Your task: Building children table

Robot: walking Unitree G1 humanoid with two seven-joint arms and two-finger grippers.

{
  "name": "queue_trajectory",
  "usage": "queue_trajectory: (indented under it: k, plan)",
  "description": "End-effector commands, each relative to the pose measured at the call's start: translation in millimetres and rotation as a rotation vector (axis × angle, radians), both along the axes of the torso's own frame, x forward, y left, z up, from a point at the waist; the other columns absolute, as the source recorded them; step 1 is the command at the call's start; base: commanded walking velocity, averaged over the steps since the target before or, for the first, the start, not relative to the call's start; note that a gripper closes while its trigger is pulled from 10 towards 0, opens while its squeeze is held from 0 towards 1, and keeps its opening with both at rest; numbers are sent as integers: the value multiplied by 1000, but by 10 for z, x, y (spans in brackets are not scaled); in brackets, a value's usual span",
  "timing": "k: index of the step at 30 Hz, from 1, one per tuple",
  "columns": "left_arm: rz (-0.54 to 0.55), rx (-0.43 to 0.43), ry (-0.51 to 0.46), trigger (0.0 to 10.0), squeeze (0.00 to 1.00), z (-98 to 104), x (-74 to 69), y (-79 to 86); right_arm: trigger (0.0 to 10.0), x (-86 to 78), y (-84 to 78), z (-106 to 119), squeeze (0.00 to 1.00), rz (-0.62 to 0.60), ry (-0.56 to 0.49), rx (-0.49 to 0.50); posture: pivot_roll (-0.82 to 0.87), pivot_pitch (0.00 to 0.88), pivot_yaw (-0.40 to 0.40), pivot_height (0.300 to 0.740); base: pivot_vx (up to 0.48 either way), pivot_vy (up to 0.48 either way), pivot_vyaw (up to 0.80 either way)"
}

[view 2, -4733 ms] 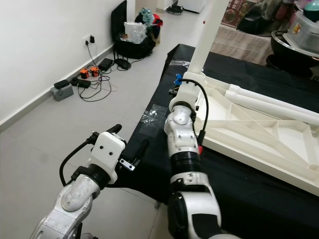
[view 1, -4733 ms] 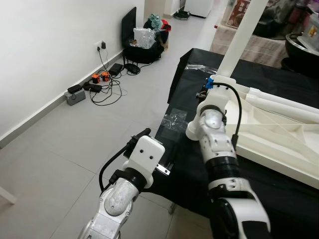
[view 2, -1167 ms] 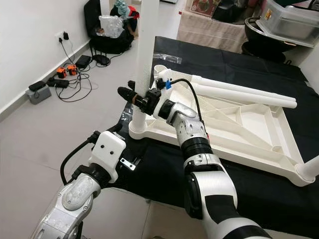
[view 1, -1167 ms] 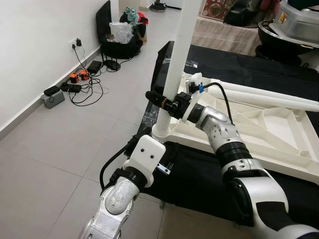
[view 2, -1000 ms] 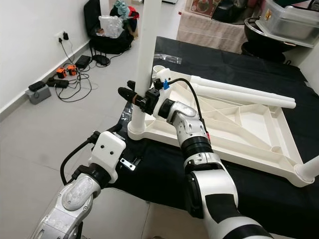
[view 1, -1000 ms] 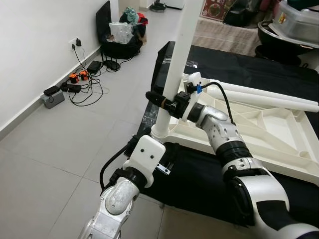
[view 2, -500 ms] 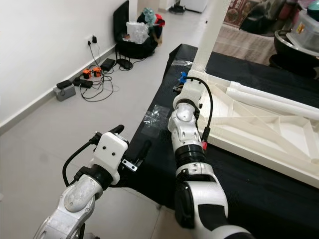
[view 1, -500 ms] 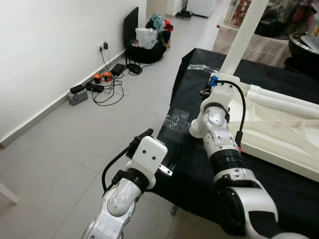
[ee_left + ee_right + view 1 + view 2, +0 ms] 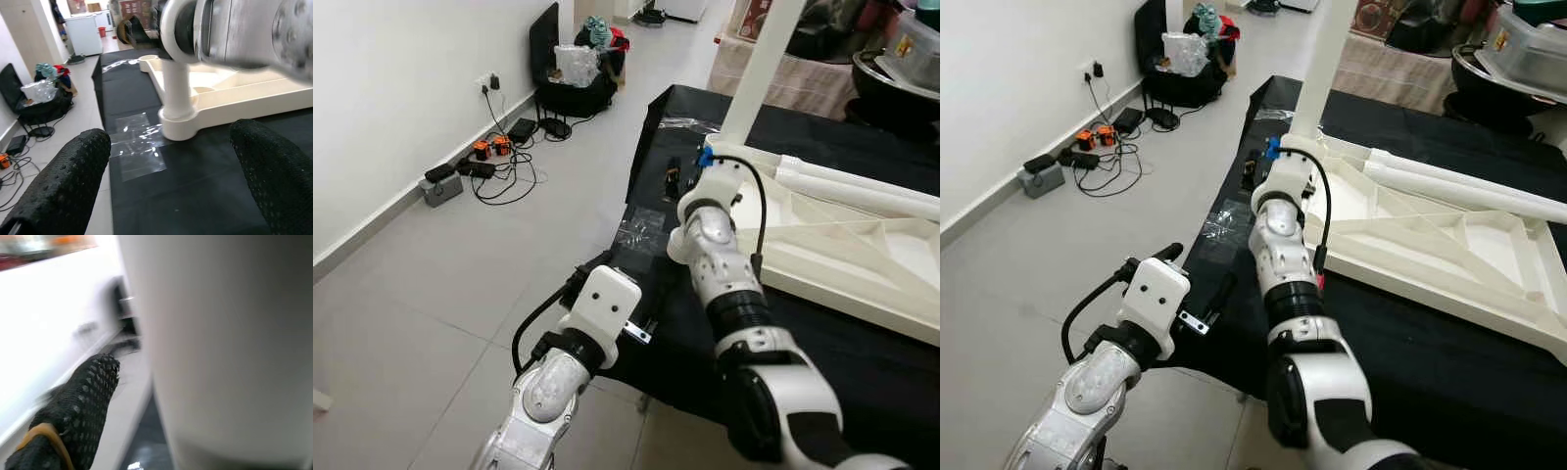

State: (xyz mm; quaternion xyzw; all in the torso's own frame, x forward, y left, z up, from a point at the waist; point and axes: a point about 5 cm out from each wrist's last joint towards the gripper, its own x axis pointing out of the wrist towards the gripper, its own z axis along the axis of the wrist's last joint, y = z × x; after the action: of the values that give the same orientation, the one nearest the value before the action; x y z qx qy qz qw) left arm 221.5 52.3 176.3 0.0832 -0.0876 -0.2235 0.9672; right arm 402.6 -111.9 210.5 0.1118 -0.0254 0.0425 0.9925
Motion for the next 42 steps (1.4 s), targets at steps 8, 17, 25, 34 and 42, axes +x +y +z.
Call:
queue_trajectory:
  k: [8,17,25,34,42]
  plan:
    - [-5,3,4,10000,0,-6,-14,-19,10000,-283,197,-23,0,921,-104,-88,78,58,-135,740,0,0,0]
    - [2,5,6,10000,0,0,-21,-9,0,-225,245,-131,0,958,-64,-157,90,64,-138,740,0,0,0]
    - [3,8,6,10000,0,-12,-20,-1,0,-132,162,-129,0,765,-64,-84,82,52,-132,740,0,0,0]
    - [-1,8,4,10000,0,-14,-15,-4,0,-103,132,-150,0,646,-62,-105,79,48,-131,740,0,0,0]
    - [-5,8,2,10000,0,-17,-7,-17,0,-47,-407,-300,0,-297,94,-144,74,48,-128,740,0,0,0]
